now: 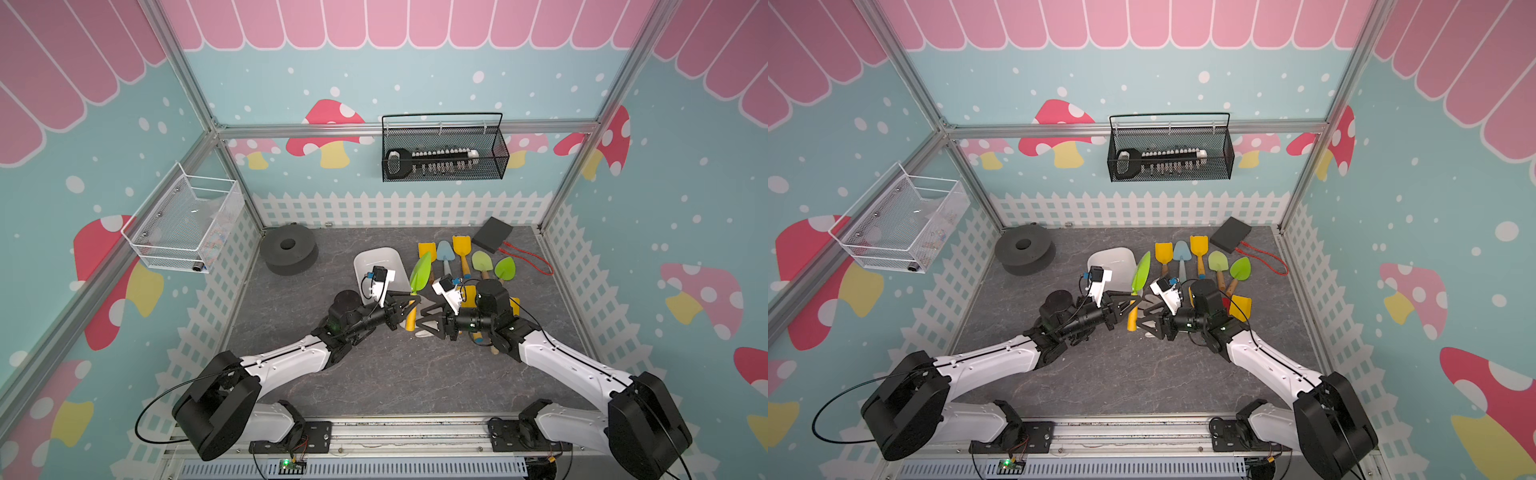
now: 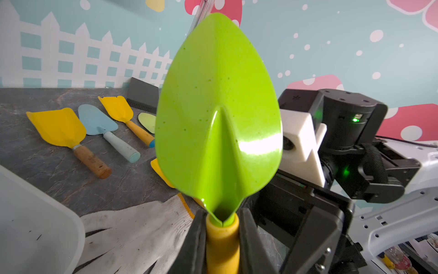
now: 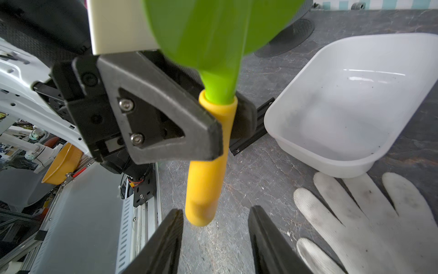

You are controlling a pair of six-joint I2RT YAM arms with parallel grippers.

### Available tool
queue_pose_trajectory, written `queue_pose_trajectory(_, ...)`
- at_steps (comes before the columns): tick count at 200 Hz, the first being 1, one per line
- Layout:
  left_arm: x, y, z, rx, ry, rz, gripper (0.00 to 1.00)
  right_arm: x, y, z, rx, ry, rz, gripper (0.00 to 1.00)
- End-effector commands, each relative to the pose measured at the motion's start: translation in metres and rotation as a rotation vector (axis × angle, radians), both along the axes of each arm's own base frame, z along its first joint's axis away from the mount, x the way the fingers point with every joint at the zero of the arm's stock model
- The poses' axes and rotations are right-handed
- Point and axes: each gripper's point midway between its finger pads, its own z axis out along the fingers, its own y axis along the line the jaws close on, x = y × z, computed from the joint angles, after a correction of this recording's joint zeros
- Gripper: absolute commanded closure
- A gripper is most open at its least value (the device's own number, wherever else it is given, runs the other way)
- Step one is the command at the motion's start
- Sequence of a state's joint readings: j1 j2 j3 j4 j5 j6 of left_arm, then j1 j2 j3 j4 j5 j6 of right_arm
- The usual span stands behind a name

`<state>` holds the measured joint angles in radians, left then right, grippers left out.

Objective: Take the shovel out of the storage box
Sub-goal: Pick up the shovel from the storage box.

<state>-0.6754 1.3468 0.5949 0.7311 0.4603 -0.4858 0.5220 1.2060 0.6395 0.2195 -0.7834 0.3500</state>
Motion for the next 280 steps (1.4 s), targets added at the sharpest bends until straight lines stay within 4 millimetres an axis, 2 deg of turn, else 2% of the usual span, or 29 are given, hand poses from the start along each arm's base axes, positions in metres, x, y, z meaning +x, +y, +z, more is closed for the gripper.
queue_pose_trajectory(1, -0.015, -0.004, 0.020, -0.052, -0.088, -0.057, 1.00, -0.004, 0.006, 0.007, 0.054, -0.037, 0.034, 0.50)
queue_pose_trajectory(53, -0.028, -0.012, 0.026, -0.076, -0.131, -0.106, 0.99, -0.008, 0.009, 0.011, 0.086, -0.046, 0.059, 0.50)
queue_pose_trajectory(114, -0.037, -0.010, 0.033, -0.101, -0.204, -0.104, 1.00, -0.012, 0.015, 0.012, 0.122, -0.022, 0.100, 0.50)
queue_pose_trajectory(175, -0.037, -0.012, 0.031, -0.090, -0.191, -0.111, 0.92, -0.013, 0.014, 0.014, 0.124, -0.027, 0.103, 0.70)
queue_pose_trajectory(220, -0.037, -0.012, 0.030, -0.092, -0.196, -0.109, 0.91, -0.016, 0.015, 0.017, 0.139, -0.028, 0.117, 0.75)
queue_pose_trajectory(237, -0.036, -0.012, 0.029, -0.091, -0.194, -0.109, 0.86, -0.016, 0.015, 0.017, 0.138, -0.022, 0.115, 0.79)
queue_pose_trajectory(256, -0.036, -0.012, 0.028, -0.091, -0.191, -0.105, 0.72, -0.016, 0.015, 0.018, 0.140, -0.022, 0.115, 0.81)
queue_pose_trajectory(280, -0.035, -0.011, 0.029, -0.092, -0.191, -0.096, 0.60, -0.015, 0.014, 0.018, 0.137, -0.025, 0.109, 0.81)
